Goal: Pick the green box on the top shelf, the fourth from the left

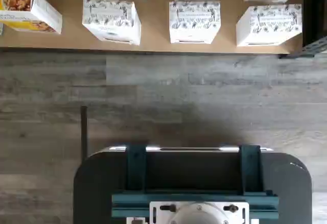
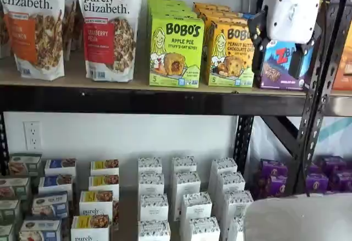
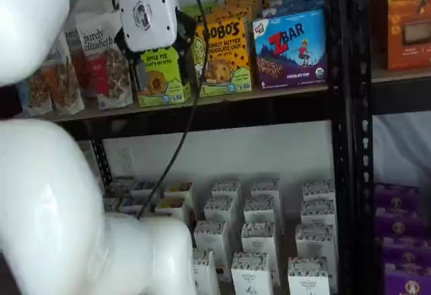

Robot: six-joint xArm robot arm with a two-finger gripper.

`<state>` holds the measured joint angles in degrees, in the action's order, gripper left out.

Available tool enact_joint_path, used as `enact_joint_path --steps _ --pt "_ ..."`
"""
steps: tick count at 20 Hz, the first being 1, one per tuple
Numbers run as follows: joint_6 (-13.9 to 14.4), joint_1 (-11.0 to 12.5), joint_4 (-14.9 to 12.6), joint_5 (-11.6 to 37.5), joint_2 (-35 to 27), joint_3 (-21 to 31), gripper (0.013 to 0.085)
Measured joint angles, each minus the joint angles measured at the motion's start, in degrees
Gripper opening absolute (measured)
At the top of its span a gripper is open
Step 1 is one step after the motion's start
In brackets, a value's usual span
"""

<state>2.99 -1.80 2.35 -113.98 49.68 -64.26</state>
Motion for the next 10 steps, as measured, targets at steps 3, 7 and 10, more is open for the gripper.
enact_joint_path --steps 3,7,10 --pt "-1.38 2.23 2.42 4.10 2.50 2.17 0.0850" --pt "-1.13 1.96 2.65 4.38 2.59 2.16 0.0850" --pt "-0.57 1.38 2.71 4.82 2.83 2.33 0.0850"
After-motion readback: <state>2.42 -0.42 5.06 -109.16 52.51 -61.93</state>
